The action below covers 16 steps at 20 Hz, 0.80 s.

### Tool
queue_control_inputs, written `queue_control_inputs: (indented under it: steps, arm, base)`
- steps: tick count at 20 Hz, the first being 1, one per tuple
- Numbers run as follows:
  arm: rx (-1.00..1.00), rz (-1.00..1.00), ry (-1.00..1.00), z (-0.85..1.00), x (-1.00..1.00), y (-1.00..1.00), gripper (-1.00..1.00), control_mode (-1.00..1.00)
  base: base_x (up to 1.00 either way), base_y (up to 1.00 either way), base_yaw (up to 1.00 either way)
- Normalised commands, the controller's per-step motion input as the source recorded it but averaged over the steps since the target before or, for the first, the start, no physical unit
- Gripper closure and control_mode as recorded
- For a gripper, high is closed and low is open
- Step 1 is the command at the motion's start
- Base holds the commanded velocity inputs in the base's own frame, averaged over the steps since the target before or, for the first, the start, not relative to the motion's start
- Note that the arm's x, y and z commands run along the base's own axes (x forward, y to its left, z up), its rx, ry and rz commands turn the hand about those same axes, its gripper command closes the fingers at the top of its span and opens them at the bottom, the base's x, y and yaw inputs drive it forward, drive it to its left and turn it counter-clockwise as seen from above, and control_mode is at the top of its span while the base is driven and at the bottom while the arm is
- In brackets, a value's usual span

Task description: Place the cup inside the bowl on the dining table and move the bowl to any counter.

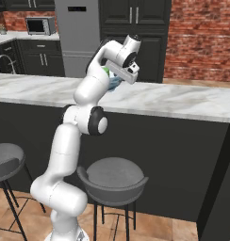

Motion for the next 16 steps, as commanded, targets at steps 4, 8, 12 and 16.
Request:
queue_control_inputs:
  steps: [4,8,12,16]
  arm:
    - [0.00,0.00,0.00,0.00,0.00,0.00,1.00,-1.00]
    - [0.00,0.00,0.00,0.03,0.00,0.00,1.00,-1.00]
    - [0.00,0.00,0.00,0.11,-0.02,0.00,1.00,-1.00]
    - [0.02,0.00,0.00,0.20,-0.18,0.00,1.00,-1.00]
  base:
    - [0.00,0.00,0.00]
    - [0.00,0.00,0.00]
    - [0.00,0.00,0.00]
    - [0.00,0.00,0.00]
